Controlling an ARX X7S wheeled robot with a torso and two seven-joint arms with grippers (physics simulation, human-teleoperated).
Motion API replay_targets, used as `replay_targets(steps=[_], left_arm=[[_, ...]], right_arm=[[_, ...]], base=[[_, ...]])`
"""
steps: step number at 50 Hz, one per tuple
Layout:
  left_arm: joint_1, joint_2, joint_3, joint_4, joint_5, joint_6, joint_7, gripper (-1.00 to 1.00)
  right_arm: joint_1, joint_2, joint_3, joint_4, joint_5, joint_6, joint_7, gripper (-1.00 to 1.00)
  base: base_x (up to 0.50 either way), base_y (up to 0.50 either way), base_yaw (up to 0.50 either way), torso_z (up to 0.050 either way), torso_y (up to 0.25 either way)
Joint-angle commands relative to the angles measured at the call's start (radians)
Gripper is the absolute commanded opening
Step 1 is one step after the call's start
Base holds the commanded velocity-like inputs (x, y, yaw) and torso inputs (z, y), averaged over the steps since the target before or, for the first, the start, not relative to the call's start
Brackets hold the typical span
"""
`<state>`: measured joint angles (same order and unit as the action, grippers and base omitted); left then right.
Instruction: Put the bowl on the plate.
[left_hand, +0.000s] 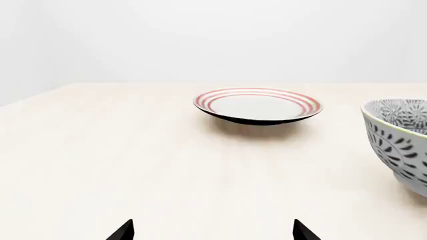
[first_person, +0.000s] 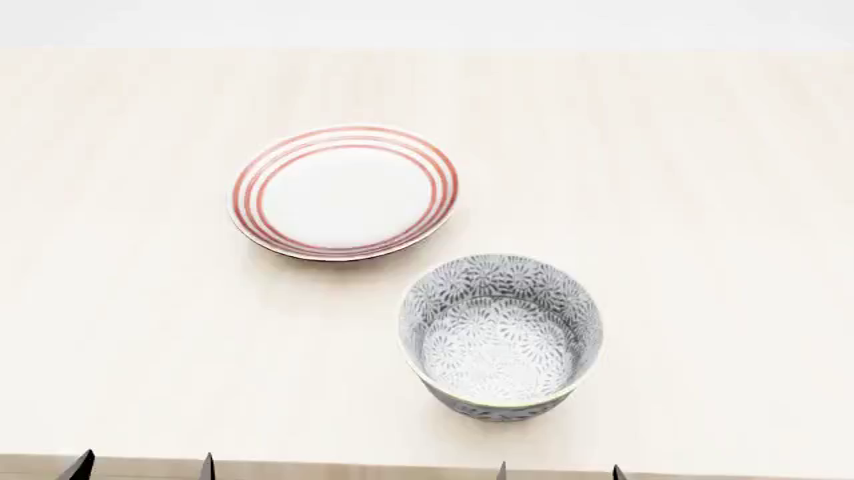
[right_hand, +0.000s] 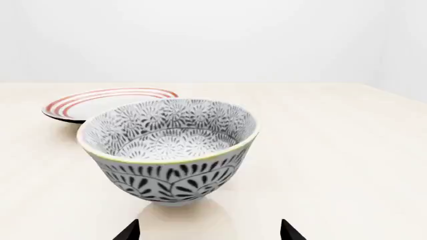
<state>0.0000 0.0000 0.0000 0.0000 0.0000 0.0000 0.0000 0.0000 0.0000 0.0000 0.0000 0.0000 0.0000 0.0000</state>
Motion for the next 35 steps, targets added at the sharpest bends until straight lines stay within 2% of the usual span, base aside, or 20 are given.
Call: replay_targets(steps=[1, 5, 6, 7, 11, 17, 20, 27, 28, 29, 30, 31, 35], left_arm=[[-0.007, -0.02, 0.013, -0.003, -0.028, -0.005, -0.003, 1.0], [-0.015, -0.043, 0.016, 0.013, -0.074, -0.034, 0.011, 1.0], [0.073, -0.013, 0.04, -0.15, 0.029, 0.15, -0.011, 1.0], [-0.002, -0.016, 0.019, -0.014, -0.016, 0.012, -0.019, 1.0], [-0.026, -0.024, 0.073, -0.23, 0.03, 0.115, -0.06, 1.0], [-0.02, -0.034, 0.105, -0.177, 0.031, 0.073, -0.09, 1.0], [-0.017, -0.042, 0.107, -0.109, 0.039, 0.016, -0.113, 1.0], [-0.027, -0.06, 0.088, 0.274, 0.035, -0.296, -0.131, 1.0], [-0.119, -0.053, -0.057, 0.4, -0.08, -0.367, -0.155, 1.0], [-0.116, -0.055, -0.049, 0.405, -0.079, -0.367, -0.157, 1.0], [-0.114, -0.056, -0.044, 0.406, -0.079, -0.364, -0.158, 1.0], [-0.111, -0.058, -0.037, 0.408, -0.078, -0.363, -0.16, 1.0], [-0.103, -0.065, -0.026, 0.421, -0.087, -0.337, -0.159, 1.0]], right_arm=[[-0.002, 0.015, -0.018, -0.013, 0.02, -0.007, 0.02, 1.0], [0.011, 0.026, -0.047, -0.019, 0.033, 0.017, 0.038, 1.0], [0.141, 0.001, -0.108, 0.15, 0.076, -0.15, 0.141, 1.0], [0.0, 0.009, -0.013, 0.0, 0.009, 0.0, 0.013, 1.0], [0.026, 0.023, -0.025, 0.159, 0.044, -0.078, 0.02, 1.0], [0.035, 0.043, -0.042, 0.153, 0.056, -0.06, 0.041, 1.0], [0.016, 0.054, -0.046, 0.056, 0.056, 0.002, 0.058, 1.0], [-0.026, 0.098, -0.037, -0.423, 0.036, 0.329, 0.101, 1.0], [-0.033, 0.202, -0.015, -0.573, 0.017, 0.479, 0.055, 1.0], [-0.052, 0.081, 0.028, -0.723, -0.119, 0.61, -0.095, 1.0], [-0.049, 0.082, 0.023, -0.873, -0.122, 0.629, -0.098, 1.0], [-0.072, 0.081, 0.029, -0.939, -0.106, 0.557, -0.093, 1.0], [-0.089, 0.087, 0.032, -0.865, -0.092, 0.482, -0.078, 1.0]], base=[[0.0, 0.0, 0.0, 0.0, 0.0], [0.0, 0.0, 0.0, 0.0, 0.0], [0.0, 0.0, 0.0, 0.0, 0.0], [0.0, 0.0, 0.0, 0.0, 0.0], [0.0, 0.0, 0.0, 0.0, 0.0], [0.0, 0.0, 0.0, 0.0, 0.0], [0.0, 0.0, 0.0, 0.0, 0.0], [0.0, 0.0, 0.0, 0.0, 0.0], [0.5, 0.0, 0.0, 0.0, 0.0], [0.5, 0.0, 0.0, 0.0, 0.0], [0.5, 0.0, 0.0, 0.0, 0.0], [0.5, 0.0, 0.0, 0.0, 0.0], [0.0, 0.0, 0.0, 0.0, 0.0]])
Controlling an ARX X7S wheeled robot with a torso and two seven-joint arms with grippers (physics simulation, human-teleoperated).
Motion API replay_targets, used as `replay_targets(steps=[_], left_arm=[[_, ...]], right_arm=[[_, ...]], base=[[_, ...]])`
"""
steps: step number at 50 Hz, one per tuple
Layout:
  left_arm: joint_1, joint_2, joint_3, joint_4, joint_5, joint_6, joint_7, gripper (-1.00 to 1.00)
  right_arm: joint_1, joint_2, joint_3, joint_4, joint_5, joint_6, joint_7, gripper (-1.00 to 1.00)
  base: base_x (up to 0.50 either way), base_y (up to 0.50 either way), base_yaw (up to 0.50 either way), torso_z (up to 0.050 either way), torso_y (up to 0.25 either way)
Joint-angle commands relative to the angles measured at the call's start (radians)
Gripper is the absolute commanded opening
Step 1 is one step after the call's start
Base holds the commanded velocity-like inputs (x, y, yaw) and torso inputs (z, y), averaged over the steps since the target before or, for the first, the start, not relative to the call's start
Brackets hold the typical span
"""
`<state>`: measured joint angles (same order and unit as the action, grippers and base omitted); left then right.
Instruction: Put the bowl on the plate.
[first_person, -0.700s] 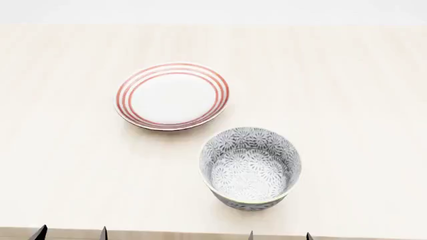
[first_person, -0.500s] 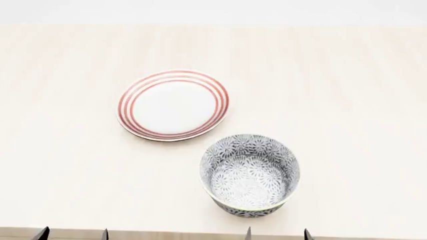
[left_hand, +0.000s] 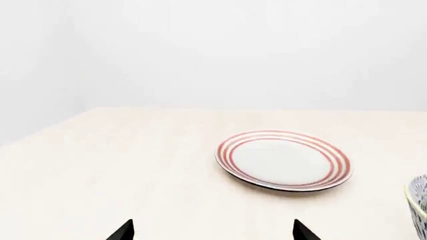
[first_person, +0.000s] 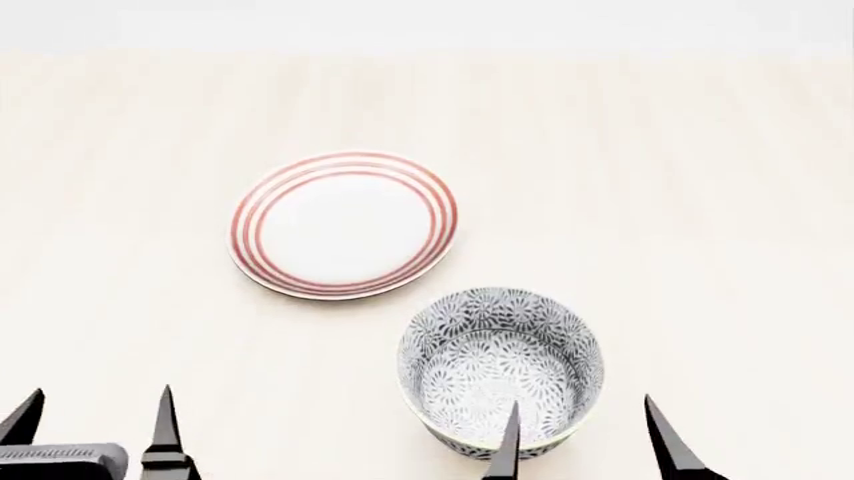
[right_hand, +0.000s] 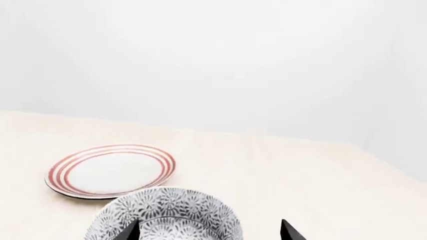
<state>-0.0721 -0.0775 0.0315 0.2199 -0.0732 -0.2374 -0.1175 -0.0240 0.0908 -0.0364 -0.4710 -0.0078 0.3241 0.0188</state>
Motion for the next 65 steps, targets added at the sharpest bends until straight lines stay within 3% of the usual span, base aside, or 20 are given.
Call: replay_targets(steps=[1, 14, 15, 51, 61, 63, 65], left_arm=[[-0.026, 0.012, -0.057, 0.199, -0.024, -0.071, -0.035, 1.0], [-0.03, -0.004, -0.031, 0.141, -0.03, -0.061, -0.054, 1.0], [-0.027, -0.007, -0.033, 0.15, -0.034, -0.065, -0.056, 1.0], [-0.053, -0.051, -0.046, 0.179, -0.099, -0.105, -0.118, 1.0], [-0.051, -0.056, -0.039, 0.178, -0.108, -0.105, -0.13, 1.0], [-0.047, -0.057, -0.037, 0.178, -0.109, -0.102, -0.131, 1.0], [-0.044, -0.058, -0.035, 0.18, -0.111, -0.102, -0.133, 1.0]], right_arm=[[-0.07, -0.007, 0.078, -0.391, -0.069, 0.147, -0.095, 1.0], [-0.106, -0.004, 0.092, -0.419, -0.013, 0.131, -0.078, 1.0], [-0.092, -0.011, 0.096, -0.423, -0.005, 0.181, -0.072, 1.0], [-0.074, 0.042, 0.066, -0.386, 0.009, 0.139, -0.008, 1.0], [-0.066, 0.069, 0.073, -0.574, 0.04, 0.488, -0.021, 1.0], [-0.072, 0.108, 0.08, -0.576, 0.102, 0.517, 0.03, 1.0], [-0.062, 0.345, 0.053, -0.576, 0.383, 0.49, 0.295, 1.0]], base=[[0.0, 0.0, 0.0, 0.0, 0.0], [0.02, 0.0, 0.0, 0.0, 0.0], [0.5, 0.0, 0.0, 0.0, 0.0], [0.44, 0.0, 0.0, 0.0, 0.0], [0.0, 0.0, 0.0, 0.0, 0.0], [0.0, 0.0, 0.0, 0.0, 0.0], [0.0, 0.0, 0.0, 0.0, 0.0]])
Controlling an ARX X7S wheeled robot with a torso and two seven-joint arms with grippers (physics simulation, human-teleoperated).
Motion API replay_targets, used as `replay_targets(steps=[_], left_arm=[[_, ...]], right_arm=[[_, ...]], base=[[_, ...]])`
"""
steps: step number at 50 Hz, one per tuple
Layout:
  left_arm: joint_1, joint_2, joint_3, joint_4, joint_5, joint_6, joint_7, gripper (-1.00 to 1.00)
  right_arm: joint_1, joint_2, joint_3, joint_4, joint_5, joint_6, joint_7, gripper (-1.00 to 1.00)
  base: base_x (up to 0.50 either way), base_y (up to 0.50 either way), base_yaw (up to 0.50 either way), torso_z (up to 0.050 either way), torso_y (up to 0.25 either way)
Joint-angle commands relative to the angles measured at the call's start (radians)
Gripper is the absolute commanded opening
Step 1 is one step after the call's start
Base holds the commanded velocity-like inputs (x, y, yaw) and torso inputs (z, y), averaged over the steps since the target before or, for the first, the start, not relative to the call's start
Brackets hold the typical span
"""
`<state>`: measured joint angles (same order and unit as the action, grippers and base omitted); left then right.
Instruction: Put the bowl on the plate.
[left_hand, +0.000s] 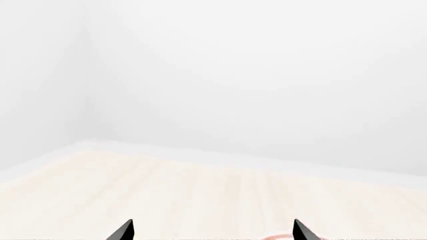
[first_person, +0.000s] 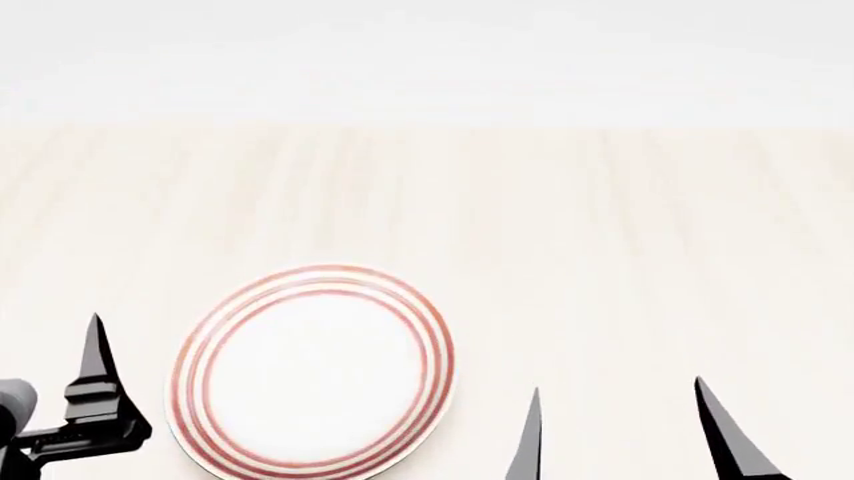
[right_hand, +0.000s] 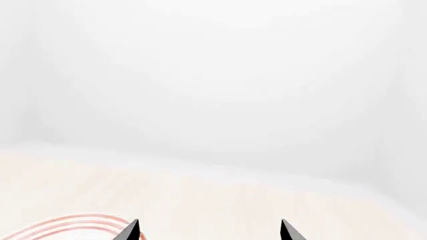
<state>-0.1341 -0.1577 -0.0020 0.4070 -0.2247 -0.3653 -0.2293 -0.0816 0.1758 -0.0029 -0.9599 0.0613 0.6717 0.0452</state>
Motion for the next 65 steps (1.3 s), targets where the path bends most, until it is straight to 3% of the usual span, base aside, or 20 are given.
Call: replay_targets(steps=[1, 2, 3, 5, 9, 13, 28, 52, 65], left_arm=[[0.018, 0.022, -0.001, -0.011, 0.039, 0.03, -0.022, 1.0], [0.018, 0.022, -0.001, -0.014, 0.038, 0.031, -0.023, 1.0], [0.018, 0.021, -0.001, -0.015, 0.037, 0.032, -0.023, 1.0], [0.021, 0.021, -0.002, -0.015, 0.033, 0.034, -0.026, 1.0], [0.029, 0.023, 0.001, -0.023, 0.032, 0.05, -0.03, 1.0], [0.035, 0.024, 0.007, -0.029, 0.033, 0.063, -0.035, 1.0], [0.037, 0.014, 0.014, -0.036, 0.019, 0.077, -0.047, 1.0], [0.027, -0.007, 0.015, -0.023, -0.01, 0.061, -0.067, 1.0], [0.022, -0.015, 0.016, -0.024, -0.02, 0.057, -0.078, 1.0]], right_arm=[[0.018, 0.41, -0.03, -0.087, 0.464, 0.078, 0.418, 1.0], [0.034, 0.538, -0.07, -0.087, 0.614, 0.022, 0.568, 1.0], [0.044, 0.599, -0.105, -0.087, 0.764, -0.018, 0.718, 1.0], [0.008, 0.676, -0.11, -0.086, 0.923, -0.118, 0.806, 1.0], [-0.044, 0.835, -0.198, -0.087, 0.943, -0.308, 0.899, 1.0], [-0.078, 0.918, -0.254, -0.085, 0.946, -0.416, 0.941, 1.0], [-0.223, 0.93, -0.26, -0.028, 0.922, -0.52, 0.912, 1.0], [-0.176, 0.896, -0.288, 0.051, 0.985, -0.524, 0.843, 1.0], [-0.173, 0.846, -0.313, 0.157, 1.019, -0.561, 0.726, 1.0]], base=[[0.0, 0.0, 0.0, 0.0, 0.0], [0.0, 0.0, 0.0, 0.0, 0.0], [0.0, 0.0, 0.0, 0.0, 0.0], [0.0, 0.0, 0.0, 0.0, 0.0], [0.0, 0.0, 0.0, 0.0, 0.0], [0.0, 0.0, 0.0, 0.0, 0.0], [0.0, 0.0, 0.0, 0.0, 0.0], [0.0, 0.0, 0.0, 0.0, 0.0], [0.0, 0.0, 0.0, 0.0, 0.0]])
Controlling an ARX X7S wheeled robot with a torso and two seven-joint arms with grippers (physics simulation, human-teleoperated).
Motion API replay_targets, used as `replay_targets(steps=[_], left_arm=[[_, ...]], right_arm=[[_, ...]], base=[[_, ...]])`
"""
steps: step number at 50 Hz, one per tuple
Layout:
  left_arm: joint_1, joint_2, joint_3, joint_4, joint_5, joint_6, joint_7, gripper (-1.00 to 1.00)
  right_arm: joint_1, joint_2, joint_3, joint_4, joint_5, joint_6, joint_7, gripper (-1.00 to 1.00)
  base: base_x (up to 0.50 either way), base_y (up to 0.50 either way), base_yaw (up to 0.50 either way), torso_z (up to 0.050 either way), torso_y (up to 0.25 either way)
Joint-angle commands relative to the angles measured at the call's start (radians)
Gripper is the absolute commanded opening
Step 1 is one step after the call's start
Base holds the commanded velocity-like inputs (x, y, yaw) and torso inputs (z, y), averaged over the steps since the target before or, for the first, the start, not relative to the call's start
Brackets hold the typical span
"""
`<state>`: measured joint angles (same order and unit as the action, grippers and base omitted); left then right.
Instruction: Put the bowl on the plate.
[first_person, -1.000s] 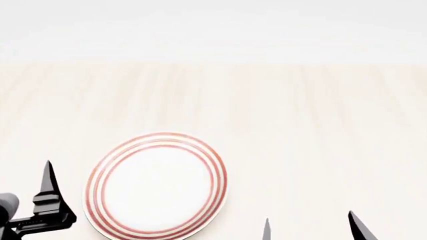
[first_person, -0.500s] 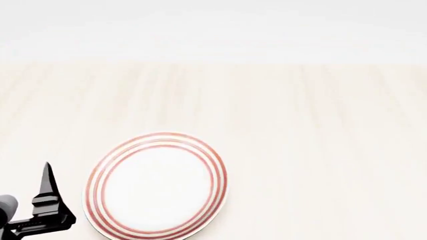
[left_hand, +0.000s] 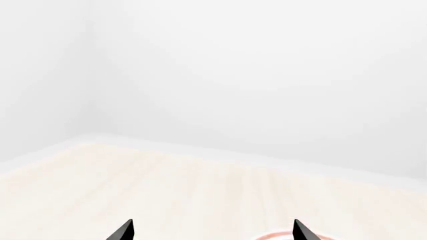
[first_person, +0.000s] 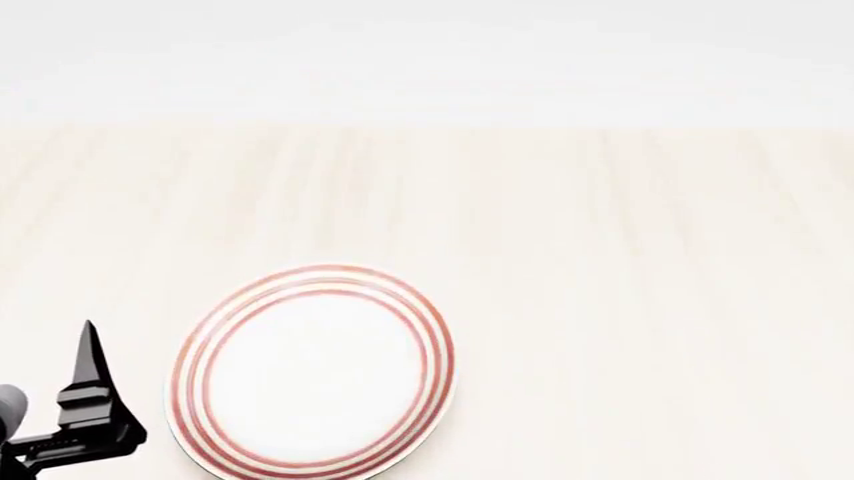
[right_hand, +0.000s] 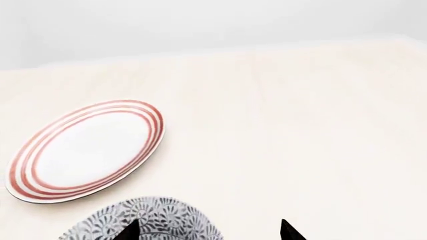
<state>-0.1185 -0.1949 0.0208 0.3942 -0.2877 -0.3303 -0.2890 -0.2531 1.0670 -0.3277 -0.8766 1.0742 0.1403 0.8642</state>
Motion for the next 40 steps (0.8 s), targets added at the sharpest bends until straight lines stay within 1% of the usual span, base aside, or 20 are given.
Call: replay_targets(steps=[1, 10, 26, 30, 40], left_arm=[[0.006, 0.021, -0.007, -0.011, 0.042, 0.021, -0.02, 1.0], [0.007, 0.015, -0.007, -0.005, 0.032, 0.018, -0.026, 1.0], [0.006, 0.007, -0.004, -0.003, 0.02, 0.019, -0.034, 1.0], [0.004, 0.004, -0.001, -0.005, 0.02, 0.015, -0.037, 1.0], [0.006, -0.001, 0.005, -0.004, 0.016, 0.017, -0.042, 1.0]], right_arm=[[0.002, -0.046, 0.009, 0.076, 0.006, -0.026, -0.093, 1.0], [-0.011, -0.05, 0.011, 0.097, 0.019, -0.044, -0.119, 1.0], [0.001, -0.099, -0.004, 0.175, 0.079, -0.079, -0.234, 1.0], [-0.015, -0.112, 0.005, 0.194, 0.102, -0.117, -0.285, 1.0], [-0.05, -0.117, 0.017, 0.21, 0.11, -0.156, -0.328, 1.0]], base=[[0.0, 0.0, 0.0, 0.0, 0.0], [0.0, 0.0, 0.0, 0.0, 0.0], [0.0, 0.0, 0.0, 0.0, 0.0], [0.0, 0.0, 0.0, 0.0, 0.0], [0.0, 0.0, 0.0, 0.0, 0.0]])
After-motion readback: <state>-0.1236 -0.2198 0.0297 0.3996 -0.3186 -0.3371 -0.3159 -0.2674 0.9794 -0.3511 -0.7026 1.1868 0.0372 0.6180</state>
